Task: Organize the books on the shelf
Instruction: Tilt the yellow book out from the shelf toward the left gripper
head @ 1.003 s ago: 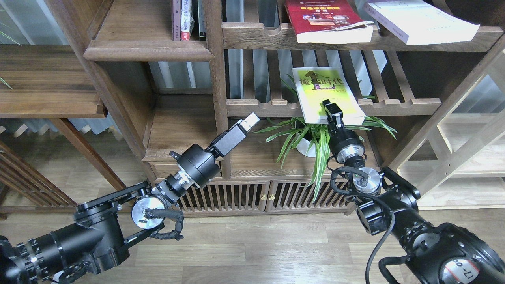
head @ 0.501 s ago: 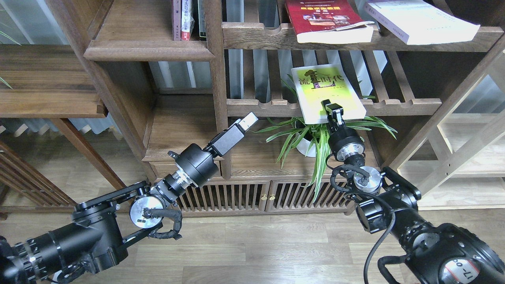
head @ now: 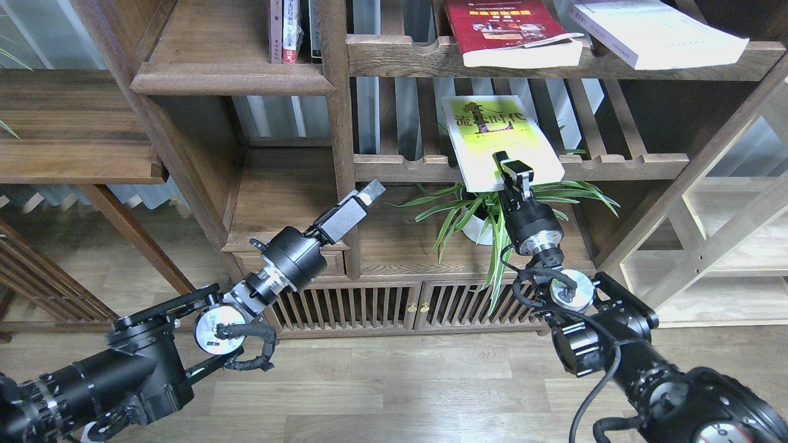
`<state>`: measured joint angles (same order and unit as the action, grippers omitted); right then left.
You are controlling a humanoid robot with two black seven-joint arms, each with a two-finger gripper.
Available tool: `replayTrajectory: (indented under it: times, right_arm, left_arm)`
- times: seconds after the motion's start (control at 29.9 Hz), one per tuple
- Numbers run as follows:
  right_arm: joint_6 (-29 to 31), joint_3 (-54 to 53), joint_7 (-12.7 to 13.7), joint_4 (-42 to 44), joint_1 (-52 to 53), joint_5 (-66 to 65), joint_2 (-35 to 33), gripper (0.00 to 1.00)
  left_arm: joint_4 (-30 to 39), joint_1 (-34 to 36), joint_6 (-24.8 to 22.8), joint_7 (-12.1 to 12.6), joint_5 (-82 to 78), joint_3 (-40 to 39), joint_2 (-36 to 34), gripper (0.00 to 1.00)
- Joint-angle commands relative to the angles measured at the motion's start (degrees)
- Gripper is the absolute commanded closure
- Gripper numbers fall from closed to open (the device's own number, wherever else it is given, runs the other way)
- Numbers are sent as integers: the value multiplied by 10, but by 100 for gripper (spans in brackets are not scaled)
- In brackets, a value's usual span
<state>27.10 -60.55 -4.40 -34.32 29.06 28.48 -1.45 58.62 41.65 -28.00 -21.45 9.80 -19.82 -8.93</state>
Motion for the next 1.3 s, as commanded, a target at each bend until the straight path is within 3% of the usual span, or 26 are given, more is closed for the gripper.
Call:
replayTrajectory:
  times: [0.0, 0.17, 0.9, 1.17, 1.27]
  right_arm:
    - [9, -4, 4, -51, -30, 8, -9, 95]
    - [9, -4, 25, -97, -70, 9, -19, 95]
    - [9, 5, 27, -354, -217, 9, -94, 92]
    - [9, 44, 26, -392, -224, 6, -92, 92]
    - [9, 56, 26, -397, -224, 3, -88, 92]
  left_arm:
    - [-4, -1, 0, 0, 0, -3, 0, 1]
    - [-3, -1, 0, 0, 1, -8, 3, 1]
    - [-25, -10, 0, 0, 4, -15, 19, 1]
    - [-26, -8, 0, 4, 5, -55, 51, 1]
    - [-25, -9, 0, 20, 8, -58, 58, 1]
